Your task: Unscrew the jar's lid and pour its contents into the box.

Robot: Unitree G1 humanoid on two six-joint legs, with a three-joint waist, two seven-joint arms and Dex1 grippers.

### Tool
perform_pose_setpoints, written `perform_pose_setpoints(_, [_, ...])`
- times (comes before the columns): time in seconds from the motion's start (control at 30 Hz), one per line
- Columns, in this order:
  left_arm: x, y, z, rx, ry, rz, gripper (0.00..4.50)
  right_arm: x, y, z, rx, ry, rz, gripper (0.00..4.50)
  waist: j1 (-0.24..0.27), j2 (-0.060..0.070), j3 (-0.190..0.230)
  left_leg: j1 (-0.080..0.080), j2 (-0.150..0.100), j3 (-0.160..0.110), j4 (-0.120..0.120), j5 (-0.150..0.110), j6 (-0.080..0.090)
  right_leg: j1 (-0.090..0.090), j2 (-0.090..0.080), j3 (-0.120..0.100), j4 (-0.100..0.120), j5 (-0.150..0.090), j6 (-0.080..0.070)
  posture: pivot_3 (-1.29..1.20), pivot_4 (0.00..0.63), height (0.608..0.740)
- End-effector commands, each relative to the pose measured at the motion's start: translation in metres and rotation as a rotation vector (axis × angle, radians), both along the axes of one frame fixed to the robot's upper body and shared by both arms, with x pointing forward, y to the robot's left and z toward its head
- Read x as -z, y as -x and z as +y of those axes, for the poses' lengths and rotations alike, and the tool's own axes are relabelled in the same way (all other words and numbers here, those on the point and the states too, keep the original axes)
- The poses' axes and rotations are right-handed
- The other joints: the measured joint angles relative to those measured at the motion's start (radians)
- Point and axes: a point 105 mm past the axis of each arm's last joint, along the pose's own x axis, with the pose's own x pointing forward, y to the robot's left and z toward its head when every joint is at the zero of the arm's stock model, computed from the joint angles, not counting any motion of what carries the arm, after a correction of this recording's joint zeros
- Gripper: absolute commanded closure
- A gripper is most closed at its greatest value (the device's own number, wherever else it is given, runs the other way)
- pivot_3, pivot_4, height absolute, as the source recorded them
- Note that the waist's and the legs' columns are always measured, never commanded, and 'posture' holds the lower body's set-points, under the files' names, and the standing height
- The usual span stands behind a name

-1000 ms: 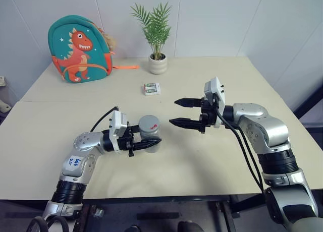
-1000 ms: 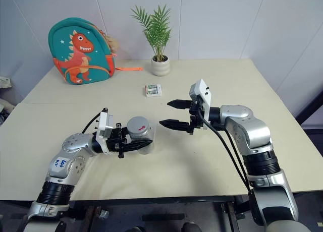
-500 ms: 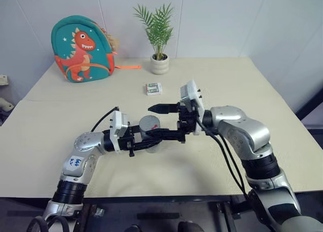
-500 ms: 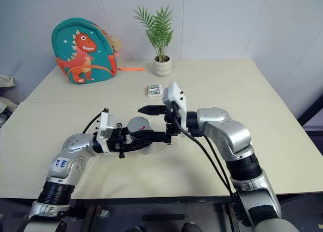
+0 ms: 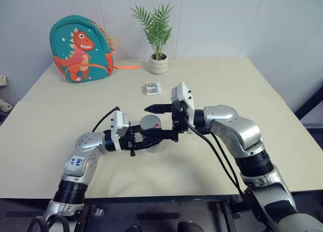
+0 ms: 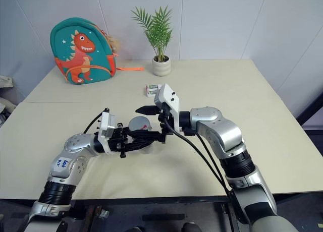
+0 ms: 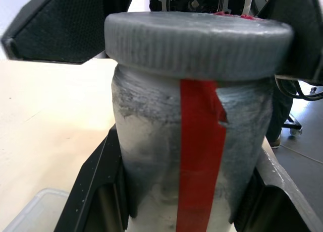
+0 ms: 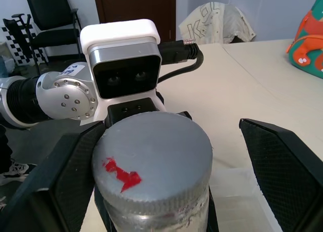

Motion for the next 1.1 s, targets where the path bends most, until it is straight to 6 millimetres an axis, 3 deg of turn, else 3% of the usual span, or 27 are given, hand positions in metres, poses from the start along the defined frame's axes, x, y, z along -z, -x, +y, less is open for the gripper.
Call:
perform_pose_setpoints(0.03, [-0.009, 0.003, 0.0, 0.018, 0.006, -0.041, 2.52, -0.021, -0.006, -0.032, 0.06, -0.047, -0.053, 0.04, 0.0, 0.0, 0.0, 0.0, 0.0, 0.0, 0.0, 0.0, 0.0, 0.0, 0.0, 0.0, 0.0, 0.0, 0.0, 0.0, 0.15, 0.74])
perform_pose_setpoints(0.3, [-0.008, 0.004, 0.001, 0.018, 0.012, -0.039, 2.52, -0.017, -0.007, -0.06, 0.076, -0.017, -0.019, 0.04, -0.004, 0.0, 0.0, 0.0, 0.0, 0.0, 0.0, 0.0, 0.0, 0.0, 0.0, 0.0, 0.0, 0.0, 0.0, 0.0, 0.15, 0.74])
perform_pose_setpoints(0.43, [-0.009, 0.004, 0.002, 0.014, 0.011, -0.04, 2.52, -0.018, -0.002, -0.063, 0.044, -0.017, -0.002, 0.04, -0.003, 0.0, 0.0, 0.0, 0.001, 0.0, 0.0, 0.0, 0.0, 0.0, 0.001, 0.0, 0.0, 0.0, 0.0, 0.0, 0.15, 0.74])
perform_pose_setpoints(0.57, [-0.008, 0.003, 0.002, 0.01, 0.01, -0.04, 2.52, -0.022, 0.012, -0.046, -0.038, -0.048, 0.008, 0.04, -0.001, 0.0, 0.0, 0.0, 0.0, 0.0, 0.0, 0.0, 0.0, 0.0, 0.001, 0.0, 0.0, 0.0, 0.0, 0.0, 0.15, 0.74])
perform_pose_setpoints(0.73, [-0.007, 0.003, 0.001, 0.011, 0.011, -0.037, 2.52, -0.028, 0.012, -0.013, -0.032, -0.089, -0.015, 0.04, -0.003, 0.0, 0.0, 0.0, 0.001, 0.0, 0.0, 0.0, 0.0, 0.0, 0.001, 0.0, 0.001, 0.0, 0.0, 0.0, 0.15, 0.74])
perform_pose_setpoints(1.1, [-0.008, 0.004, -0.001, 0.014, 0.016, -0.038, 2.52, -0.018, 0.012, 0.01, -0.032, -0.029, -0.037, 0.04, -0.002, 0.0, 0.0, 0.0, 0.0, 0.0, 0.0, 0.0, 0.0, 0.0, 0.0, 0.0, 0.0, 0.0, 0.0, 0.0, 0.15, 0.74])
